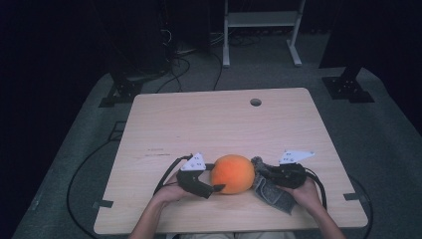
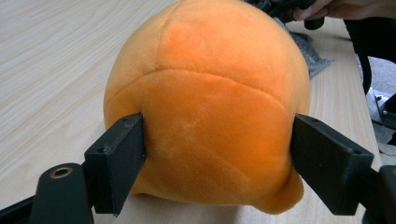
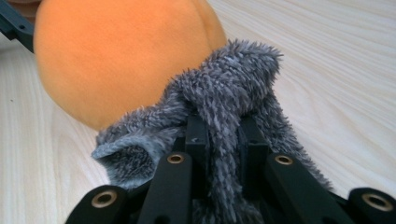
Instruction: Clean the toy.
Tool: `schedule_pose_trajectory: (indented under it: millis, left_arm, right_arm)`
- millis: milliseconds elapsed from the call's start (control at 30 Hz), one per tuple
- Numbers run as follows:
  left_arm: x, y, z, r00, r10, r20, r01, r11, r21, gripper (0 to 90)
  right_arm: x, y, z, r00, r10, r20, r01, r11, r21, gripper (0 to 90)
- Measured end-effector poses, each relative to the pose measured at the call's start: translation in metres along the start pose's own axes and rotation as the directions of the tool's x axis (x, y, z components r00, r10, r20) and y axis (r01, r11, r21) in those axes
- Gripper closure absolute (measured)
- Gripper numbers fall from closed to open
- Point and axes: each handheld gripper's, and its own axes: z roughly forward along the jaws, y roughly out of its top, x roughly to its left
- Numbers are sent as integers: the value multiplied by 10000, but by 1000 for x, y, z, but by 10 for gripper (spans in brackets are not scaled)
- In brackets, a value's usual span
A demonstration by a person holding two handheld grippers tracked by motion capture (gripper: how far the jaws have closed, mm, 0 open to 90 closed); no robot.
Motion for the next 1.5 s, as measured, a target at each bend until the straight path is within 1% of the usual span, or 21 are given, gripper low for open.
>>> schedule_pose_trajectory:
  millis: [67,100,167,267,400,467,567,633,733,767,800,867,1000,1067,1100,1133,1200,1233,1433,1467,1500]
  left_arm:
    - [-2,1,1,9998,130,-117,-131,9999,-34,198]
    - [-2,1,2,9996,244,-127,-244,9997,-5,197]
    - [-7,3,4,9975,693,-135,-692,9976,64,198]
    - [-9,4,3,9964,827,-160,-825,9965,107,193]
    - [-2,8,-2,10000,37,12,-36,9990,-444,168]
    - [2,9,-1,9978,-667,40,668,9960,-594,169]
    - [0,8,3,9964,-837,143,844,9949,-559,181]
    - [-4,9,4,9983,-574,44,576,9967,-575,226]
    - [-9,10,4,9998,-199,-24,197,9986,-483,236]
    - [-15,12,5,9990,433,-53,-435,9984,-357,240]
    - [-15,12,5,9990,433,-53,-435,9984,-357,240]
    - [-23,16,6,9927,1191,-198,-1193,9928,-107,240]
    - [-27,19,5,9877,1551,-205,-1551,9879,6,227]
    - [-24,19,1,9918,1265,-191,-1267,9919,-116,190]
    - [-18,18,0,9981,527,-323,-539,9979,-372,152]
    - [-18,18,0,9981,527,-323,-539,9979,-372,126]
    - [-14,18,5,9996,-188,-226,183,9996,-231,121]
    - [-13,17,8,9996,-295,4,295,9993,-233,145]
    - [-20,22,7,9996,-158,-226,148,9990,-425,290]
    - [-22,23,8,9997,-77,-220,67,9991,-423,294]
    - [-27,27,10,9993,295,-249,-302,9991,-304,295]
  right_arm:
    - [5,7,-8,9997,-124,-206,110,9977,-673,769]
    - [14,19,-12,9960,-484,-756,360,9867,-1585,766]
    - [24,29,-12,9934,-984,-587,868,9807,-1752,768]
    - [25,31,-5,9931,-1046,-535,955,9839,-1512,771]
    - [17,20,0,9949,-355,-941,218,9895,-1428,772]
    - [17,13,-1,9929,-424,-1113,282,9915,-1267,772]
    - [16,9,-3,9930,-497,-1073,381,9935,-1071,771]
    - [10,4,-7,9953,-440,-865,400,9980,-482,772]
    - [8,4,-13,9965,-506,-671,479,9980,-416,772]
    - [15,11,-23,9926,-953,-758,870,9905,-1062,772]
    - [15,11,-23,9926,-953,-758,870,9905,-1062,772]
    - [32,28,-29,9809,-1733,-884,1569,9734,-1669,771]
    - [38,34,-19,9772,-1910,-925,1769,9740,-1417,771]
    - [35,31,-13,9798,-1708,-1038,1559,9781,-1380,773]
    - [32,27,-13,9831,-1497,-1054,1339,9805,-1436,773]
    - [32,27,-13,9831,-1497,-1054,1339,9805,-1436,773]
    - [31,21,-14,9828,-1452,-1145,1290,9820,-1380,773]
    - [29,20,-16,9826,-1453,-1162,1295,9826,-1331,773]
    - [20,18,-28,9884,-1437,-500,1394,9869,-817,773]
    - [22,20,-31,9866,-1515,-608,1446,9839,-1050,773]
    - [31,30,-35,9792,-1762,-1002,1575,9726,-1708,773]
